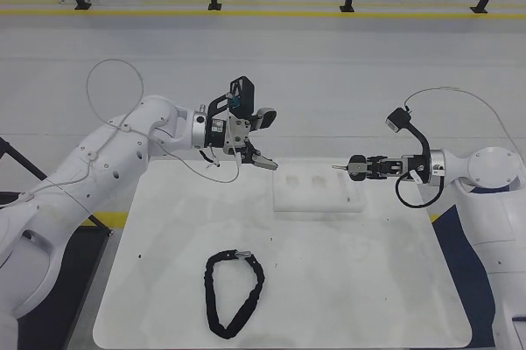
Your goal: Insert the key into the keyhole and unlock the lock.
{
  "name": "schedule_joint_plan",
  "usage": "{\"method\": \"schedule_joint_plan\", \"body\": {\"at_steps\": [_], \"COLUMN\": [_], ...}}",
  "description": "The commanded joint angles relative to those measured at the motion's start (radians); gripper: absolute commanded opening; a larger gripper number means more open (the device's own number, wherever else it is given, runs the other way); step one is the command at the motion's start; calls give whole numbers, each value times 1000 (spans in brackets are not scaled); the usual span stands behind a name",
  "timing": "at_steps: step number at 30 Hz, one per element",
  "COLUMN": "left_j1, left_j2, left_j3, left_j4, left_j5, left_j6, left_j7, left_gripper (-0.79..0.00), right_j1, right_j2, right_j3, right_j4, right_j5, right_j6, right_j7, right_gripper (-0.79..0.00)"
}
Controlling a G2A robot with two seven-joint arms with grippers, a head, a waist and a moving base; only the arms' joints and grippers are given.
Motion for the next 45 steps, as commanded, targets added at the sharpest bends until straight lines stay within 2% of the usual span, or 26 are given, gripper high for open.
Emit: {"method": "schedule_joint_plan", "body": {"at_steps": [1, 8, 14, 24, 31, 39, 45], "left_j1": [0, 3, 74, 202, 269, 331, 364], "left_j2": [0, 0, 15, 52, 67, 57, 44], "left_j3": [0, -1, -20, -41, -76, -85, -89], "left_j4": [0, -1, -39, -36, -37, -9, 34], "left_j5": [0, 0, 38, 112, 225, 376, 432], "left_j6": [0, 6, 0, 0, 52, 62, 0], "left_j7": [0, -1, -31, -34, -35, -31, -7], "left_gripper": [0, 0, 0, 0, 0, 0, 0], "right_j1": [0, 0, 0, 0, 0, 0, 0], "right_j2": [0, 0, 0, 0, 0, 0, 0], "right_j3": [0, 0, 0, 0, 0, 0, 0], "right_j4": [0, 0, 0, 0, 0, 0, 0], "right_j5": [0, 0, 0, 0, 0, 0, 0], "right_j6": [0, 0, 0, 0, 0, 0, 0], "right_j7": [0, 0, 0, 0, 0, 0, 0], "right_gripper": [-785, -785, -785, -785, -785, -785, -785]}}
